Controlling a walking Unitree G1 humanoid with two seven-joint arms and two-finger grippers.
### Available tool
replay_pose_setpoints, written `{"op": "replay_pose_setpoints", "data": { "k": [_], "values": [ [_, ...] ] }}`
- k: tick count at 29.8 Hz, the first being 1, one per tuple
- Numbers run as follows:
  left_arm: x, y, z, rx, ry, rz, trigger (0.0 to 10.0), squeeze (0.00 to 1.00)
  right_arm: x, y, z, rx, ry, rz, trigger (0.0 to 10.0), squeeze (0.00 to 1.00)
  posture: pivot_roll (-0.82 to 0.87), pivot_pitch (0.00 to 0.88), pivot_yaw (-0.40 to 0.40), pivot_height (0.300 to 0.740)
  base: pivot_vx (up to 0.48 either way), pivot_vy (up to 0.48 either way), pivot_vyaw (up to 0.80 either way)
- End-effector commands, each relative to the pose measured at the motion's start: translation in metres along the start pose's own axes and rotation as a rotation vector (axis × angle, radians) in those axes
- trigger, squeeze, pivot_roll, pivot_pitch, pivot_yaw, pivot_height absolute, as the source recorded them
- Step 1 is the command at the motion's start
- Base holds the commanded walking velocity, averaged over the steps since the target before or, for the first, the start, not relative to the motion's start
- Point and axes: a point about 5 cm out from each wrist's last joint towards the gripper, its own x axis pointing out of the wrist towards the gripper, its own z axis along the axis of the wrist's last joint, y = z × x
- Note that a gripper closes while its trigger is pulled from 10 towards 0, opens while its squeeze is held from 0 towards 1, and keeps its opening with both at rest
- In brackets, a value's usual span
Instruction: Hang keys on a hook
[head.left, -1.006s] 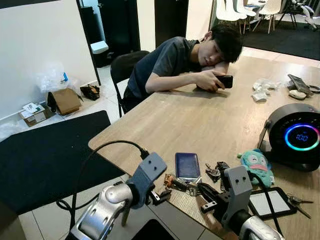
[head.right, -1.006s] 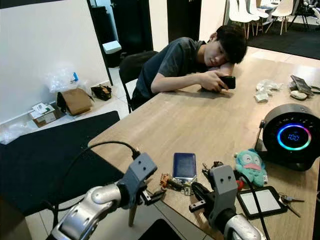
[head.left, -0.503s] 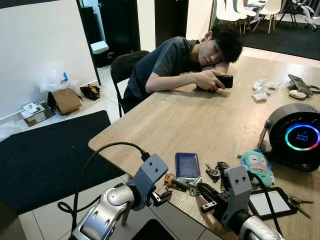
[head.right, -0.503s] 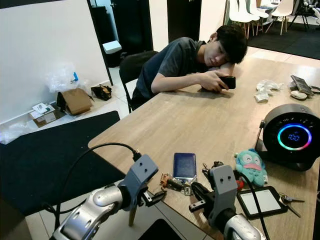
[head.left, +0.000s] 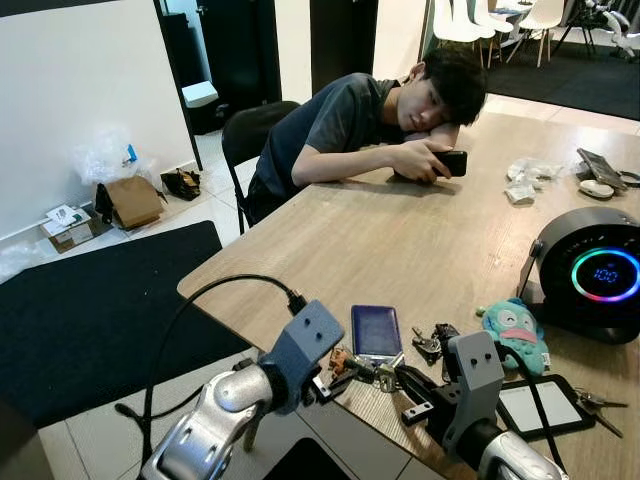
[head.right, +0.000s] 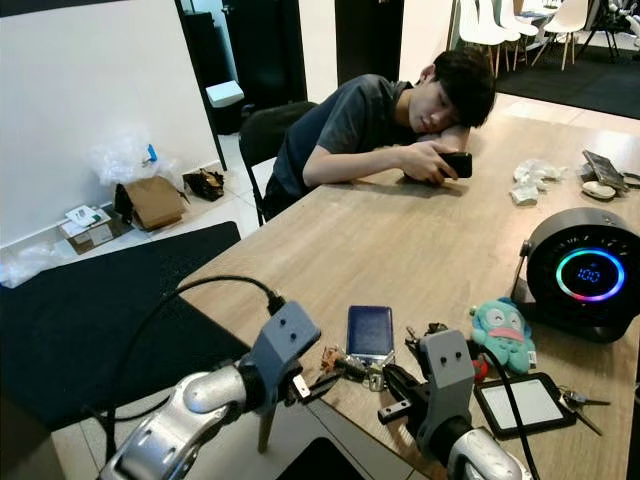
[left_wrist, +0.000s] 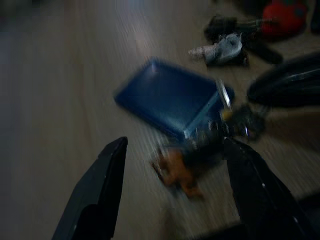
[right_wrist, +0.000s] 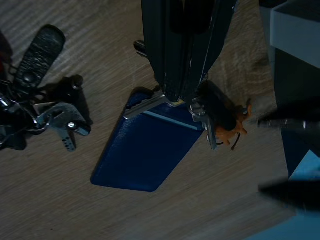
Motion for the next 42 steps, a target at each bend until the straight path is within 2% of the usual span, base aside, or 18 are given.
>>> {"op": "replay_pose_setpoints", "data": {
  "k": [1, 3, 4, 5, 10, 11, 13, 15, 17, 22, 23, 26, 28, 29, 33, 35, 38, 42],
  "values": [
    [0.000, -0.003, 0.004, 0.104, -0.012, -0.011, 10.0, 0.00, 0.001, 0.003, -0.004, 0.007, 0.010, 0.015, 10.0, 0.00, 0.00, 0.154, 0.083, 0.740, 0.000, 0.000, 0.00],
    [0.007, -0.006, 0.011, 0.191, -0.036, -0.029, 10.0, 0.00, 0.003, 0.003, -0.003, 0.007, 0.009, 0.018, 10.0, 0.00, 0.00, 0.152, 0.082, 0.740, 0.000, 0.000, 0.00],
    [0.007, -0.006, 0.011, 0.191, -0.036, -0.029, 10.0, 0.00, 0.003, 0.003, -0.003, 0.007, 0.009, 0.018, 10.0, 0.00, 0.00, 0.152, 0.082, 0.740, 0.000, 0.000, 0.00],
    [0.015, -0.008, 0.011, 0.241, -0.032, -0.027, 10.0, 0.00, 0.004, 0.003, -0.003, 0.006, 0.007, 0.019, 10.0, 0.00, 0.00, 0.152, 0.084, 0.740, 0.000, 0.000, 0.00],
    [0.019, -0.008, 0.006, 0.296, -0.011, -0.028, 10.0, 0.00, 0.003, 0.004, -0.002, 0.008, 0.005, 0.018, 10.0, 0.00, -0.01, 0.152, 0.089, 0.740, 0.000, 0.000, 0.00],
    [0.019, -0.008, -0.002, 0.346, 0.018, -0.041, 10.0, 0.00, 0.002, 0.003, -0.003, 0.008, 0.004, 0.012, 10.0, 0.00, -0.01, 0.153, 0.095, 0.740, 0.000, 0.000, 0.00],
    [0.017, -0.008, -0.006, 0.364, 0.028, -0.052, 10.0, 0.00, 0.001, 0.003, -0.003, 0.008, 0.004, 0.009, 10.0, 0.00, -0.01, 0.153, 0.095, 0.740, 0.000, 0.000, 0.00],
    [0.015, -0.007, -0.009, 0.369, 0.036, -0.063, 10.0, 0.00, 0.001, 0.003, -0.003, 0.009, 0.004, 0.007, 10.0, 0.00, -0.02, 0.153, 0.096, 0.740, 0.000, 0.000, 0.00],
    [0.004, -0.005, -0.017, 0.373, 0.060, -0.122, 10.0, 0.00, 0.000, 0.002, -0.004, 0.009, 0.005, 0.002, 10.0, 0.00, -0.02, 0.151, 0.096, 0.740, 0.000, 0.000, 0.00],
    [0.000, 0.000, -0.022, 0.396, 0.074, -0.143, 10.0, 0.00, 0.000, 0.002, -0.004, 0.009, 0.006, 0.002, 10.0, 0.00, -0.01, 0.147, 0.091, 0.740, 0.000, 0.000, 0.00],
    [-0.001, 0.000, -0.025, 0.416, 0.082, -0.155, 9.3, 0.00, 0.002, 0.002, -0.003, 0.008, 0.004, 0.006, 10.0, 0.00, -0.01, 0.147, 0.091, 0.740, 0.000, 0.000, 0.00],
    [0.001, -0.003, -0.029, 0.441, 0.087, -0.166, 8.7, 0.00, 0.004, 0.002, -0.002, 0.005, 0.002, 0.013, 10.0, 0.00, -0.01, 0.145, 0.088, 0.740, 0.000, 0.000, 0.00],
    [0.003, -0.006, -0.028, 0.429, 0.075, -0.159, 7.7, 0.00, 0.004, 0.002, -0.002, 0.004, 0.001, 0.014, 10.0, 0.00, -0.01, 0.145, 0.088, 0.740, 0.000, 0.000, 0.00],
    [0.004, -0.008, -0.027, 0.422, 0.066, -0.154, 6.7, 0.00, 0.004, 0.001, -0.002, 0.004, 0.001, 0.013, 10.0, 0.00, -0.01, 0.145, 0.088, 0.740, 0.000, 0.000, 0.00],
    [0.009, -0.014, -0.024, 0.406, 0.043, -0.147, 6.2, 0.00, 0.004, 0.001, -0.002, 0.002, 0.001, 0.013, 10.0, 0.00, -0.01, 0.142, 0.086, 0.740, 0.000, 0.000, 0.00],
    [0.013, -0.019, -0.025, 0.407, 0.035, -0.147, 4.8, 0.00, 0.004, 0.001, -0.002, 0.001, 0.000, 0.014, 10.0, 0.00, -0.01, 0.142, 0.087, 0.740, 0.000, 0.000, 0.00],
    [0.016, -0.022, -0.025, 0.410, 0.031, -0.148, 4.5, 0.00, 0.004, 0.001, -0.002, 0.001, -0.001, 0.014, 10.0, 0.00, -0.01, 0.143, 0.088, 0.740, 0.000, 0.000, 0.00],
    [0.020, -0.027, -0.028, 0.415, 0.030, -0.153, 4.8, 0.00, 0.004, 0.001, -0.002, 0.002, 0.000, 0.014, 10.0, 0.00, -0.01, 0.145, 0.090, 0.740, 0.000, 0.000, 0.00]
  ]
}}
